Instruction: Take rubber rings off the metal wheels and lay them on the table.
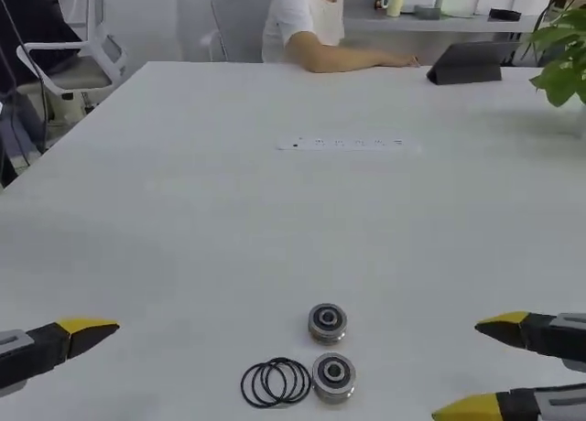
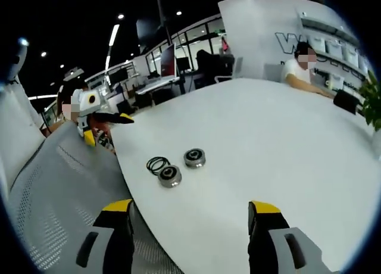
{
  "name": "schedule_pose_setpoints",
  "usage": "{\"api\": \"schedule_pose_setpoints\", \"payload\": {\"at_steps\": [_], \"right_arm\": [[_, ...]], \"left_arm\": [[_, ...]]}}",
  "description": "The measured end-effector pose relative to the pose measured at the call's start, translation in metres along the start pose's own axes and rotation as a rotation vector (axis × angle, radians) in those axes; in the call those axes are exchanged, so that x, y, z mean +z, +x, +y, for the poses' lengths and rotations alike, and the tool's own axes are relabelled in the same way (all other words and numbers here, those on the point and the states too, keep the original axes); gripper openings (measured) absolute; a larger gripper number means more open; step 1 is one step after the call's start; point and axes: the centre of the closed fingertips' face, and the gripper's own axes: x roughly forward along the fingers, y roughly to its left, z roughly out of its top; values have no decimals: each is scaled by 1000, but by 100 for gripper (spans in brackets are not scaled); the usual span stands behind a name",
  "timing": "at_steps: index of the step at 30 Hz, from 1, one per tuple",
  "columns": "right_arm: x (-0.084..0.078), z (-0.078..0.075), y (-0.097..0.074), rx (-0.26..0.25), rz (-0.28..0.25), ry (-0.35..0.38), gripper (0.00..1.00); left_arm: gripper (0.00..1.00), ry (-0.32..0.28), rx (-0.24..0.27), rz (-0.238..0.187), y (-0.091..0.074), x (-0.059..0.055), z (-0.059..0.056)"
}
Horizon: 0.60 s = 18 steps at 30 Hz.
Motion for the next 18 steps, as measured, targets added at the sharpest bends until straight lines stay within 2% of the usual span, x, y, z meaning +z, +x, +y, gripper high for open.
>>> {"api": "schedule_pose_setpoints", "payload": {"at_steps": [3, 8, 9, 13, 18], "right_arm": [[-6, -1, -1, -16, 12, 4, 82], [-11, 0, -3, -36, 22, 1, 93], [-12, 2, -3, -35, 23, -5, 95], [-15, -1, -4, -44, 47, -25, 97], [-11, 5, -10, -27, 48, -24, 98]], "left_arm": [[89, -41, 15, -5, 0, -2, 3], [95, -58, 28, 1, 0, -3, 3], [98, -58, 31, 4, 0, -3, 3], [99, -55, 31, 48, 2, -8, 2], [99, -11, -7, 82, 7, -5, -10]]}}
